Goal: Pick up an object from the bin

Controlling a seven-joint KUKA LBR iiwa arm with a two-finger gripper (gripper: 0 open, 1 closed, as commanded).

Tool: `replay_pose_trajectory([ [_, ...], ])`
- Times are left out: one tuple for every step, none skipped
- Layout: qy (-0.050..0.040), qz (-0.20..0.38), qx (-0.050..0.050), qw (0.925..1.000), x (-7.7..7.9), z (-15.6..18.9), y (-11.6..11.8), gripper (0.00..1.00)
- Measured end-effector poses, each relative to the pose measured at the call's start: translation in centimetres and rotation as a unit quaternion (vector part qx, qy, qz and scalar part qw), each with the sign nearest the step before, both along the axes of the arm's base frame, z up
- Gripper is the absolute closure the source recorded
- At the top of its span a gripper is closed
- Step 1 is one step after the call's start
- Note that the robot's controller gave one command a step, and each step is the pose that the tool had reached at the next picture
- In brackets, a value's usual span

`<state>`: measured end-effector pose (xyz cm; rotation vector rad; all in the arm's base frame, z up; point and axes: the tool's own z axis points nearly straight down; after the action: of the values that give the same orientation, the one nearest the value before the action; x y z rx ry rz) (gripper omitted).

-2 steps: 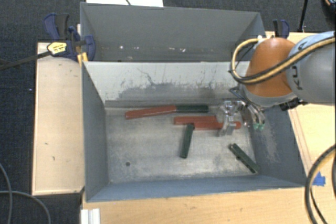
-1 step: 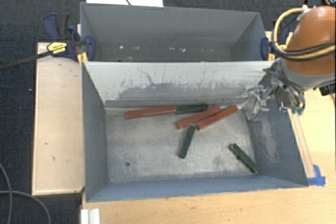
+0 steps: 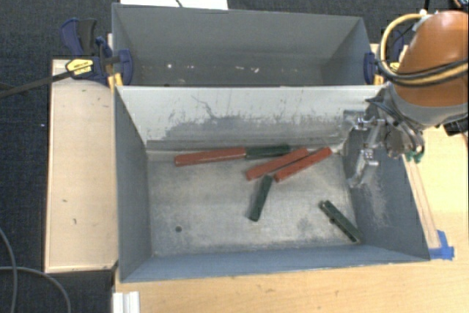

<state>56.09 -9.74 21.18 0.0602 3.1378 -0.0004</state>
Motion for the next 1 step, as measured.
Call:
replay_pose_trajectory([
  [0.0027,0.434,0.001,0.9011,-5.60,-14.34,2.50,0.00],
])
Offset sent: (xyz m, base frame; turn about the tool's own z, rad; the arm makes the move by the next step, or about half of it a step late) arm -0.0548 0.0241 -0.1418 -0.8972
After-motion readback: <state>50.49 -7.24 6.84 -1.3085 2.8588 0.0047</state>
